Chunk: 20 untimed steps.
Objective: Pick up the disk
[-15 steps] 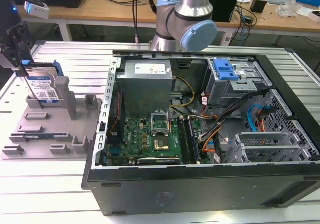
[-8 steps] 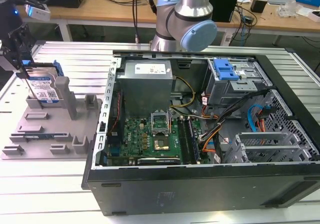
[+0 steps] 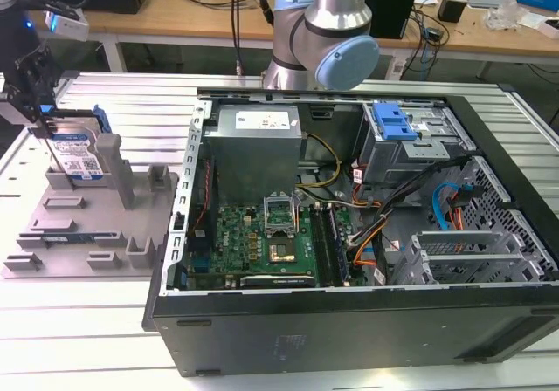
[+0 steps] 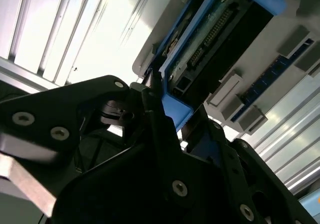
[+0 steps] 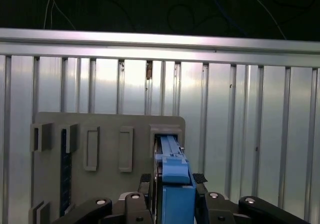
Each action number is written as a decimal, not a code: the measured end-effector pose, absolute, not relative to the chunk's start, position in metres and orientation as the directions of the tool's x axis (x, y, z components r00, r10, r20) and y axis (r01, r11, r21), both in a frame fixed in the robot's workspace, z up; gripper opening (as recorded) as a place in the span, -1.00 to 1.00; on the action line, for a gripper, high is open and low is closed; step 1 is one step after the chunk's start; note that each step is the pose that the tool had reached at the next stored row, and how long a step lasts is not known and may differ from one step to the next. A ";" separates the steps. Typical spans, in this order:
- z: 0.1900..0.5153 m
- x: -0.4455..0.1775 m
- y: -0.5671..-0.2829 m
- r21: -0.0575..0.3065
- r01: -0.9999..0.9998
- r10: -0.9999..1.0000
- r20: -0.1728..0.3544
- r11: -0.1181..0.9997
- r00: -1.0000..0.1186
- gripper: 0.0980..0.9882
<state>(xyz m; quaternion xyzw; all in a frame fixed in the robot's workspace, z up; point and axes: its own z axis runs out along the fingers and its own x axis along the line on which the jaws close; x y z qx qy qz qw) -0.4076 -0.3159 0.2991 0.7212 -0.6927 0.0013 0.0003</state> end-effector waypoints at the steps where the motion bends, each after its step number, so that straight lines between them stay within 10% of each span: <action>1: 0.299 -0.408 -0.316 -0.001 -0.999 -0.999 0.002 -0.040 0.040 -0.34; 20: 0.298 -0.408 -0.317 -0.002 -0.999 -0.999 0.002 -0.040 0.040 -0.39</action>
